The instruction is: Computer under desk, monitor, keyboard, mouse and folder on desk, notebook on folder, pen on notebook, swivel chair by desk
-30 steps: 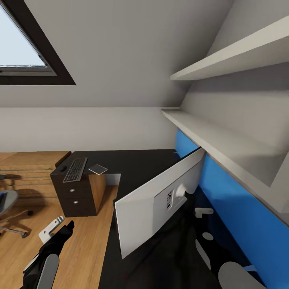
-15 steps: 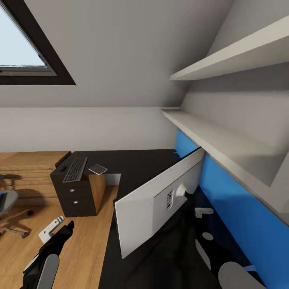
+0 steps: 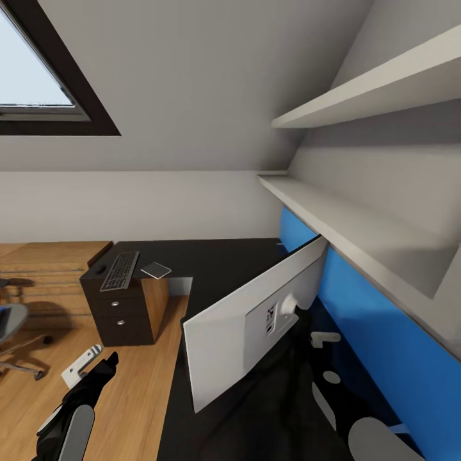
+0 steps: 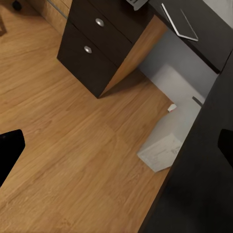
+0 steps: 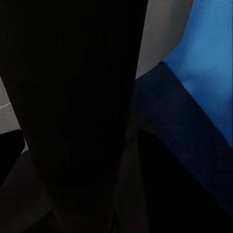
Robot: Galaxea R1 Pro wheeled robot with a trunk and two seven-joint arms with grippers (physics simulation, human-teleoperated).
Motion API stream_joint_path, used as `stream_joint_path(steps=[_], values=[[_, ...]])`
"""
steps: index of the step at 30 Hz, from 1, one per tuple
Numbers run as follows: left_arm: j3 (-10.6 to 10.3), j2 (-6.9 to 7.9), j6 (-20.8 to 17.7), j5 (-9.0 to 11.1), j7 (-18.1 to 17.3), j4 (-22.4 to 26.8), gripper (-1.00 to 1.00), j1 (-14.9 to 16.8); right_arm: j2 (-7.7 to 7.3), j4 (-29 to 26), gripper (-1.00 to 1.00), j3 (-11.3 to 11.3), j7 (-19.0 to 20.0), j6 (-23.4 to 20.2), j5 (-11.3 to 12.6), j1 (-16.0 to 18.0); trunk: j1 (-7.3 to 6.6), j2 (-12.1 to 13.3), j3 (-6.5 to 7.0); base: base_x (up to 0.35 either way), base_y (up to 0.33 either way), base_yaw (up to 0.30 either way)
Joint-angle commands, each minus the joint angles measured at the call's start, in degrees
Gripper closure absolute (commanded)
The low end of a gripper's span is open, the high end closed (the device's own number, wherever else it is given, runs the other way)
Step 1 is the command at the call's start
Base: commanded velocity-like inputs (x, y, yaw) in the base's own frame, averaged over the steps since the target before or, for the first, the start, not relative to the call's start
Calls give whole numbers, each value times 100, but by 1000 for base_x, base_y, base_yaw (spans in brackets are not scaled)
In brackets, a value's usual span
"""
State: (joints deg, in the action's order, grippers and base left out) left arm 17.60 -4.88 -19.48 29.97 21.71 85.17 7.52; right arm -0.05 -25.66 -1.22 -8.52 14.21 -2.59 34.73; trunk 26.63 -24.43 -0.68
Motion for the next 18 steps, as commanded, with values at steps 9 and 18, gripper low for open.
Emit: stream_joint_path(steps=[9, 18], values=[[6, -12, -20, 53, 33, 8, -100, 4, -15, -9, 100, -32, -26, 10, -37, 8, 4, -9, -5, 140, 0, 0], [6, -13, -20, 53, 32, 8, -100, 4, -66, -9, 100, -52, -322, -5, -25, 8, 4, -9, -5, 1, 0, 0]])
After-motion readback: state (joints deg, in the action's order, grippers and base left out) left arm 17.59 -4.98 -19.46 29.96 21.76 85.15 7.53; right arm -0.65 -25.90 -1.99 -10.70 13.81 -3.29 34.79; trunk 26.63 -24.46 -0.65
